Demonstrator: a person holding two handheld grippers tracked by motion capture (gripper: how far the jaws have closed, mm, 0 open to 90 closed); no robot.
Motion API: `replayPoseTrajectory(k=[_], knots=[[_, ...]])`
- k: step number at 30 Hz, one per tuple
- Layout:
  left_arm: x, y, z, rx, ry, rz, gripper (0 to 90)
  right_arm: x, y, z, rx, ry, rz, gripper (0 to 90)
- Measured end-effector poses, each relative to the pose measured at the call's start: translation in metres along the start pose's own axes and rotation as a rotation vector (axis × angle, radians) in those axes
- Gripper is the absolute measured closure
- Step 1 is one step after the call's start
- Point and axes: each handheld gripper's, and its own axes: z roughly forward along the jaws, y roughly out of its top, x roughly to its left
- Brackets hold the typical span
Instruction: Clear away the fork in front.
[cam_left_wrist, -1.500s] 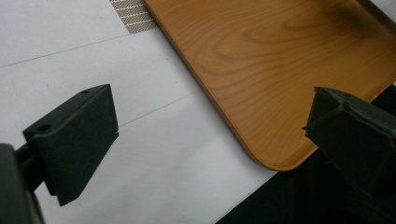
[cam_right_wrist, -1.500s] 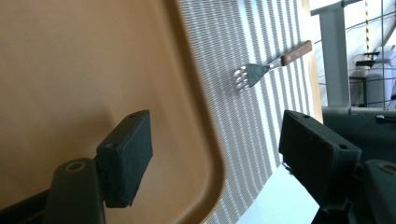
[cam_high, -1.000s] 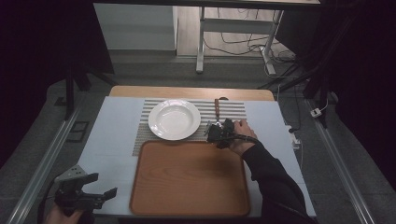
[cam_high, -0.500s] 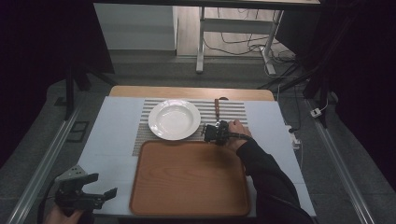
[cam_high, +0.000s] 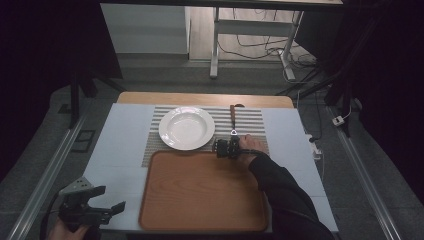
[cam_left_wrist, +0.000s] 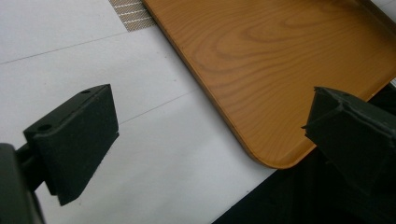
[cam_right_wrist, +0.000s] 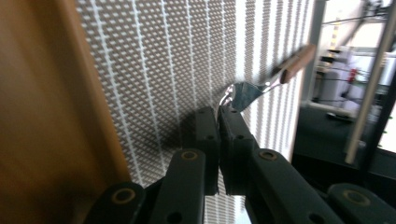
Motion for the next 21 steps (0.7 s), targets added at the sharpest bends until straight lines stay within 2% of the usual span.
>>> replayPoseTrajectory(k=[1,2,3,4,5,6,7,8,9,10,11,12,13,14,16,17,18,21], knots=[[0.0,0.0,0.0,0.0,0.0,0.0,2.5,0.0,0.0,-0.001,-0.004,-0.038,0.002,88.6],[0.0,0.0,0.0,0.0,0.0,0.0,2.5,-0.004,0.0,-0.003,-0.001,-0.002,0.001,88.9],[0.0,0.0,0.0,0.002,0.0,0.0,2.6,-0.006,0.0,-0.006,0.004,0.007,0.023,89.0],[0.0,0.0,0.0,0.002,0.0,0.0,2.6,-0.009,-0.001,-0.007,-0.013,0.01,0.031,89.1],[0.0,0.0,0.0,0.002,0.0,0.0,2.6,-0.008,-0.002,-0.009,-0.027,-0.033,0.047,89.1],[0.0,0.0,0.0,0.001,0.0,-0.001,2.6,-0.011,-0.003,-0.011,-0.021,0.018,0.049,89.2],[0.0,0.0,0.0,0.001,0.001,-0.001,2.6,-0.013,-0.003,-0.013,-0.009,0.047,0.044,89.2],[0.0,0.0,0.0,0.001,0.001,-0.001,2.6,-0.012,-0.004,-0.014,-0.017,0.02,0.051,89.2],[0.0,0.0,0.0,0.0,0.001,-0.001,2.6,-0.013,-0.005,-0.019,0.003,0.03,0.041,89.2],[0.0,0.0,0.0,0.0,0.001,-0.001,2.6,-0.013,-0.007,-0.019,-0.026,0.036,0.052,89.2],[0.0,0.0,0.0,0.0,0.001,-0.001,2.6,-0.01,-0.008,-0.021,-0.037,-0.03,0.056,89.2],[0.0,0.0,0.0,0.001,0.003,0.0,2.6,-0.015,-0.009,-0.027,-0.008,0.043,0.042,89.2],[-0.001,0.0,0.0,0.001,0.004,0.0,2.6,-0.015,-0.011,-0.028,-0.032,0.049,0.053,89.2],[-0.001,0.0,0.0,0.001,0.004,0.0,2.6,-0.015,-0.011,-0.028,-0.032,0.049,0.053,89.2],[-0.001,0.0,0.0,0.001,0.003,0.001,2.6,-0.019,-0.015,-0.039,-0.037,0.052,0.073,89.2],[-0.001,0.0,0.0,0.001,0.004,0.001,2.6,-0.02,-0.017,-0.04,-0.063,0.086,0.085,89.2],[-0.001,0.0,0.0,0.001,0.005,0.0,2.6,-0.019,-0.017,-0.045,-0.051,0.061,0.086,89.3],[-0.001,0.0,0.0,0.001,0.005,0.0,2.6,-0.02,-0.021,-0.055,-0.075,0.076,0.108,89.2]])
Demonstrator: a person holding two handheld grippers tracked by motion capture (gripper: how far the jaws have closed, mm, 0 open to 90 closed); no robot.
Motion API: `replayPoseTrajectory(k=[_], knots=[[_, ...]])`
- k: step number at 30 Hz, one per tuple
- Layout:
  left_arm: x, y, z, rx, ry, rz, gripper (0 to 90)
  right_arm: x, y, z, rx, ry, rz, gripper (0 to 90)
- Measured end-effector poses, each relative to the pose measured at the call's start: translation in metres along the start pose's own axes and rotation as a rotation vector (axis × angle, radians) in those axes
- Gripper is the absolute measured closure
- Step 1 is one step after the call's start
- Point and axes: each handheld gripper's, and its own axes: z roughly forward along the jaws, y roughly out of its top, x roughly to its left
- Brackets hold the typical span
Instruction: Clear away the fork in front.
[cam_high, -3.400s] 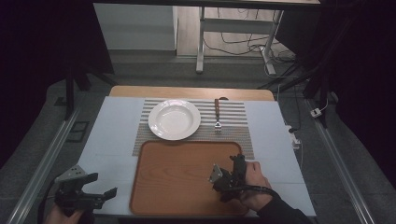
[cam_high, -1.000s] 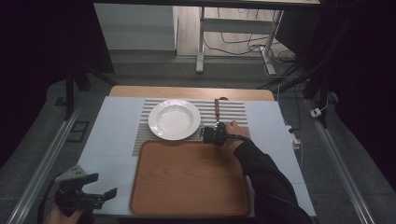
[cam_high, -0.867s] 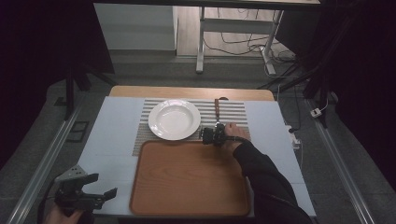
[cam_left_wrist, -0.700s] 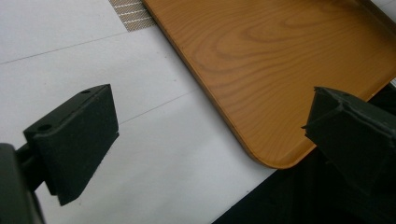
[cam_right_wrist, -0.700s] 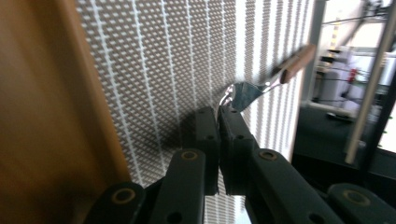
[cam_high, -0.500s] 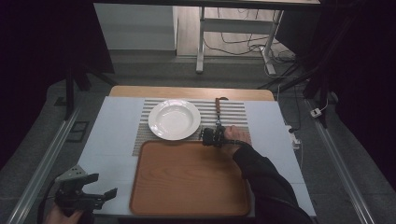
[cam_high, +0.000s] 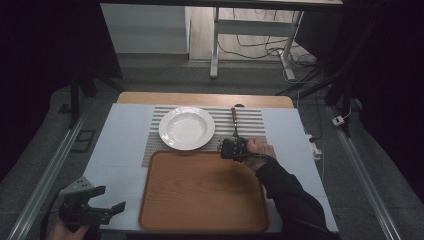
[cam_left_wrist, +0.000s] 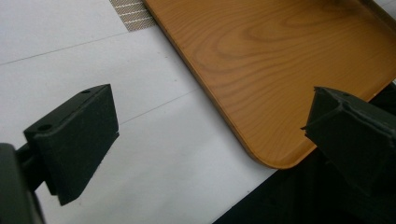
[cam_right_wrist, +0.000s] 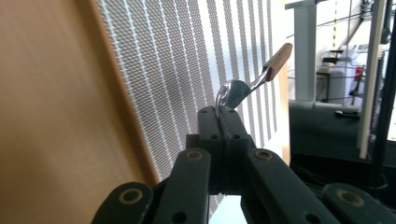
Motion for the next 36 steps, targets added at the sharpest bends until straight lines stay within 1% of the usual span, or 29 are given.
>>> replayPoseTrajectory(k=[1,2,3,4,5,6,7,8,10,11,12,13,14,16,23,25,26,30,31,32,35,36], knots=[[0.0,0.0,0.0,0.0,0.0,0.0,2.6,0.0,0.0,0.0,0.0,0.0,0.0,89.2],[0.0,0.0,0.0,-0.001,0.0,0.0,2.6,0.0,-0.002,-0.002,-0.023,0.038,0.02,89.3],[0.0,0.0,0.0,-0.001,0.0,0.001,2.6,0.001,-0.005,-0.011,-0.041,0.046,0.031,89.3],[0.0,0.0,0.0,-0.001,0.0,0.002,2.6,0.002,-0.006,-0.014,-0.042,0.034,0.04,89.2],[0.0,0.0,0.0,-0.001,0.0,0.002,2.5,0.002,-0.008,-0.017,-0.047,0.039,0.044,89.2],[0.0,0.0,0.0,-0.001,0.003,0.003,2.5,0.002,-0.008,-0.017,-0.047,0.039,0.044,89.2],[0.0,0.0,0.0,-0.001,0.003,0.004,2.5,0.002,-0.012,-0.024,-0.062,0.05,0.064,89.2],[0.0,0.0,0.0,-0.001,0.002,0.005,2.5,0.003,-0.014,-0.027,-0.07,0.063,0.086,89.2],[-0.001,0.0,0.0,0.0,0.003,0.007,2.5,0.003,-0.016,-0.03,-0.077,0.071,0.091,89.2],[-0.001,0.0,0.0,0.0,0.004,0.007,2.5,0.003,-0.02,-0.036,-0.098,0.077,0.114,89.2],[-0.001,0.0,0.0,-0.001,0.003,0.008,2.5,0.002,-0.023,-0.039,-0.115,0.092,0.126,89.2],[-0.001,0.0,0.0,0.0,0.003,0.009,2.5,0.002,-0.023,-0.039,-0.115,0.092,0.126,89.2],[-0.001,0.0,0.0,0.0,0.002,0.009,2.5,0.002,-0.027,-0.045,-0.136,0.118,0.185,89.3],[-0.001,0.0,0.0,-0.001,0.003,0.009,2.5,0.001,-0.03,-0.05,-0.159,0.148,0.234,89.3],[-0.001,0.0,0.0,-0.002,0.002,0.008,2.5,-0.002,-0.046,-0.066,-0.237,0.208,0.343,89.2],[-0.001,0.0,0.0,-0.002,0.002,0.008,2.5,-0.004,-0.052,-0.07,-0.259,0.227,0.38,89.2],[-0.001,0.0,0.0,-0.003,0.001,0.007,2.5,-0.004,-0.052,-0.07,-0.259,0.227,0.38,89.2],[-0.001,0.0,0.0,-0.004,0.001,0.008,2.4,-0.006,-0.063,-0.078,-0.314,0.271,0.456,89.2],[-0.001,0.0,0.0,-0.005,0.0,0.009,2.4,-0.007,-0.068,-0.081,-0.334,0.289,0.482,89.2],[-0.001,0.0,-0.001,-0.005,-0.001,0.011,2.4,-0.007,-0.068,-0.081,-0.334,0.289,0.482,89.2],[-0.002,0.0,-0.001,-0.006,-0.004,0.022,1.5,-0.007,-0.076,-0.087,-0.371,0.326,0.522,89.2],[-0.002,0.0,-0.001,-0.006,-0.006,0.024,1.3,-0.007,-0.079,-0.088,-0.386,0.345,0.537,89.2]])
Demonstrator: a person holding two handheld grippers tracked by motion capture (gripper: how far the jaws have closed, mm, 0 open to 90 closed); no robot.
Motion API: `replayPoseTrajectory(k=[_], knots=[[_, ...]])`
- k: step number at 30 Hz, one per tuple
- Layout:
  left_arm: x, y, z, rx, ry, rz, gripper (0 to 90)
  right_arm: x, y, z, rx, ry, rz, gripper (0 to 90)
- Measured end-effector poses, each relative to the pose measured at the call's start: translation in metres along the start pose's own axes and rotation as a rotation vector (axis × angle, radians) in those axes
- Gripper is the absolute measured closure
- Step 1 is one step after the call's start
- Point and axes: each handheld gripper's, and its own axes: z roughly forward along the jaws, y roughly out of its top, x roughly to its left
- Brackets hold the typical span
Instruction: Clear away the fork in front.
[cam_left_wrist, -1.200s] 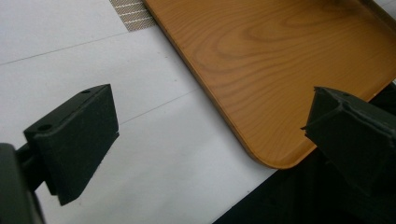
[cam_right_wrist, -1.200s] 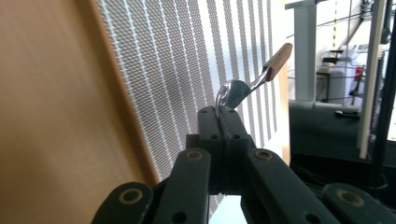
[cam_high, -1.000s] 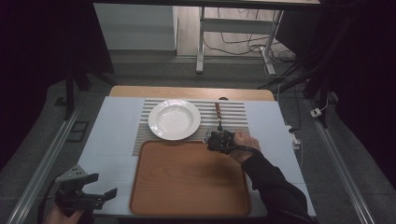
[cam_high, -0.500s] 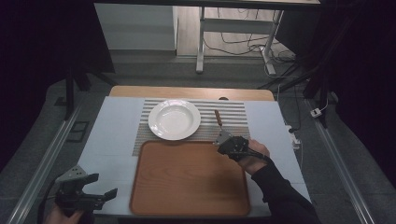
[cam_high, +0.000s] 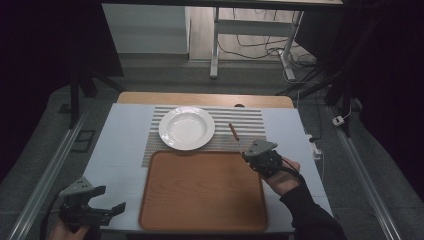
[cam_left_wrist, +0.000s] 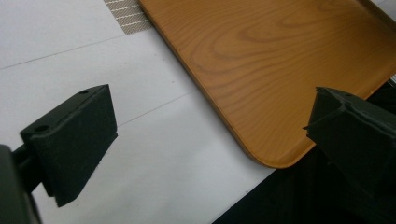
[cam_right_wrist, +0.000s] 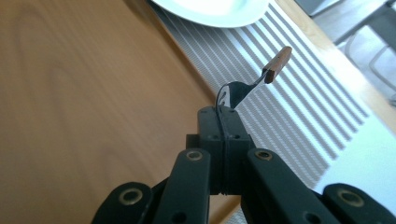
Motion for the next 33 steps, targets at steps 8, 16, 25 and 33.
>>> replayPoseTrajectory(k=[8,16,25,33], knots=[[-0.001,0.002,0.001,0.007,-0.012,0.016,0.5,0.001,-0.012,-0.018,-0.078,0.097,0.092,89.2],[-0.001,0.007,0.005,-0.002,-0.043,0.055,0.3,0.006,-0.018,-0.031,-0.133,0.174,0.119,89.2],[-0.009,0.024,0.019,0.006,-0.091,0.152,0.4,0.014,-0.021,-0.04,-0.174,0.254,0.137,89.2],[-0.018,0.041,0.035,0.013,-0.143,0.199,0.0,0.021,-0.021,-0.044,-0.214,0.333,0.143,89.2]])
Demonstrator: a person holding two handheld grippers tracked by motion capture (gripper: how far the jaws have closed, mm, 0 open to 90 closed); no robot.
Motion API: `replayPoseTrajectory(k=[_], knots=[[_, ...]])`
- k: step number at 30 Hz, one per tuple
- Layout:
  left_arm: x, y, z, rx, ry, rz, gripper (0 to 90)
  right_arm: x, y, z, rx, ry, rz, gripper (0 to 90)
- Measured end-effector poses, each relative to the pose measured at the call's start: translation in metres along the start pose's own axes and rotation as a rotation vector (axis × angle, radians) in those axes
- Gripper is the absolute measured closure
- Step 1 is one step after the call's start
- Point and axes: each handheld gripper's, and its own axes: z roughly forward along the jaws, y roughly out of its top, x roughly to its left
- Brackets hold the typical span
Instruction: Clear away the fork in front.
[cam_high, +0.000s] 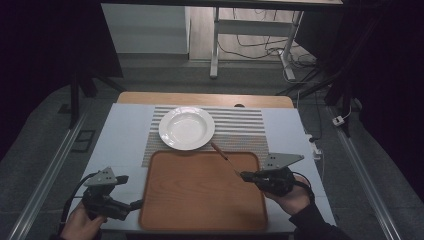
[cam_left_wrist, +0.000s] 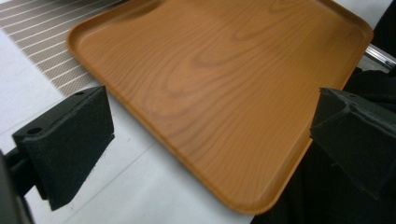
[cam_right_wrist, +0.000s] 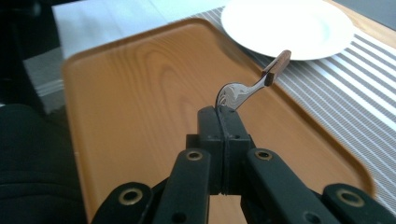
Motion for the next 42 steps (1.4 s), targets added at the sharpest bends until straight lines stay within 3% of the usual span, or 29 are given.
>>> replayPoseTrajectory(k=[16,21,26,32,36,38,40,41,42], knots=[[-0.005,0.046,0.041,0.1,-0.076,0.167,0.0,0.023,0.003,0.007,-0.021,0.201,-0.019,89.2],[-0.009,0.058,0.056,0.119,-0.108,0.228,0.0,0.027,0.006,0.011,-0.017,0.237,-0.029,89.3],[-0.013,0.07,0.073,0.15,-0.165,0.314,0.0,0.034,0.01,0.016,-0.016,0.292,-0.048,89.2],[-0.021,0.085,0.091,0.196,-0.231,0.449,0.9,0.041,0.014,0.022,-0.001,0.356,-0.074,89.3],[-0.029,0.093,0.099,0.202,-0.26,0.542,8.6,0.045,0.016,0.025,0.01,0.396,-0.095,89.2],[-0.032,0.096,0.102,0.211,-0.279,0.584,15.4,0.047,0.017,0.027,0.02,0.411,-0.113,89.3],[-0.036,0.098,0.105,0.233,-0.294,0.643,25.2,0.048,0.017,0.028,0.021,0.421,-0.121,89.2],[-0.037,0.098,0.106,0.242,-0.299,0.654,32.7,0.049,0.017,0.028,0.028,0.43,-0.134,89.2],[-0.038,0.098,0.106,0.255,-0.309,0.671,32.7,0.049,0.017,0.028,0.028,0.43,-0.134,89.2]])
